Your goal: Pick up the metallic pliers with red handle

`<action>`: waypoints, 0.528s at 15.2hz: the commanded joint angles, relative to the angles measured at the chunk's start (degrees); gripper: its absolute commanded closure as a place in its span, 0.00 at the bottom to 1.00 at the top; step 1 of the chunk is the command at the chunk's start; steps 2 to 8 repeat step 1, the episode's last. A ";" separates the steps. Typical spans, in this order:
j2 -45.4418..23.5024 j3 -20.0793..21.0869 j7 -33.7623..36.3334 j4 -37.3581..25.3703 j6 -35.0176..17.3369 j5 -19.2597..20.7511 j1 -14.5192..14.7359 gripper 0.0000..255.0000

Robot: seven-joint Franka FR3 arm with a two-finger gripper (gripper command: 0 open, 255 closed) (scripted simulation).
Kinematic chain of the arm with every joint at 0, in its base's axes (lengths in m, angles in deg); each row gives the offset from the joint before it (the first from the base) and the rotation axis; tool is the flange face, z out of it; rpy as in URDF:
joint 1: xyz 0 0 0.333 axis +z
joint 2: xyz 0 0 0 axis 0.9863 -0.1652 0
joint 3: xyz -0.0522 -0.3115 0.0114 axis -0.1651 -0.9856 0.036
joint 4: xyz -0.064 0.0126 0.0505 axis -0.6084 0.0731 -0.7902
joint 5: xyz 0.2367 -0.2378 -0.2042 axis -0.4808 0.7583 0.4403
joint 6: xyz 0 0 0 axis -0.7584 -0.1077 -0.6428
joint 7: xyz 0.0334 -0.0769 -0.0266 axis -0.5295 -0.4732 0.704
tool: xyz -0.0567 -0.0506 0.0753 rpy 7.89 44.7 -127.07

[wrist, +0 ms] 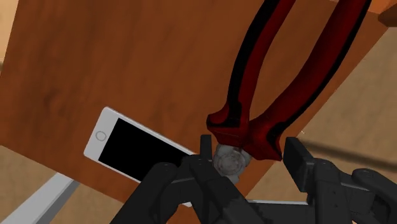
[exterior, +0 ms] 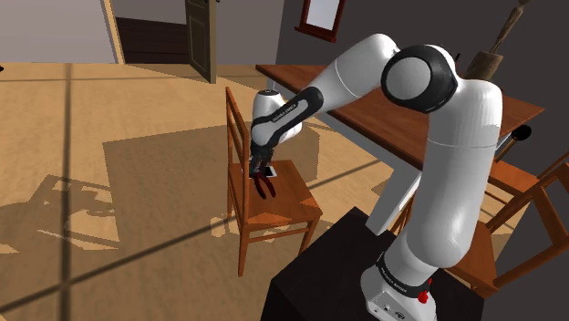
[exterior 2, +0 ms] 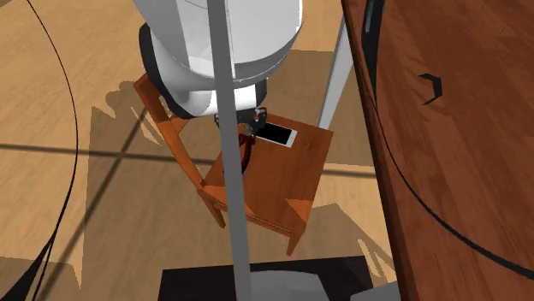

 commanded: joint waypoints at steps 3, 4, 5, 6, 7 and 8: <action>0.39 0.04 -0.01 0.04 0.37 -0.05 0.00 1.00; 0.39 0.04 -0.01 0.04 0.37 -0.05 0.00 1.00; 0.39 0.04 -0.01 0.04 0.37 -0.05 0.00 1.00; 0.39 0.04 -0.01 0.04 0.37 -0.05 0.00 1.00; 0.39 0.04 -0.01 0.04 0.37 -0.05 0.00 1.00; 0.39 0.04 -0.01 0.04 0.37 -0.05 0.00 1.00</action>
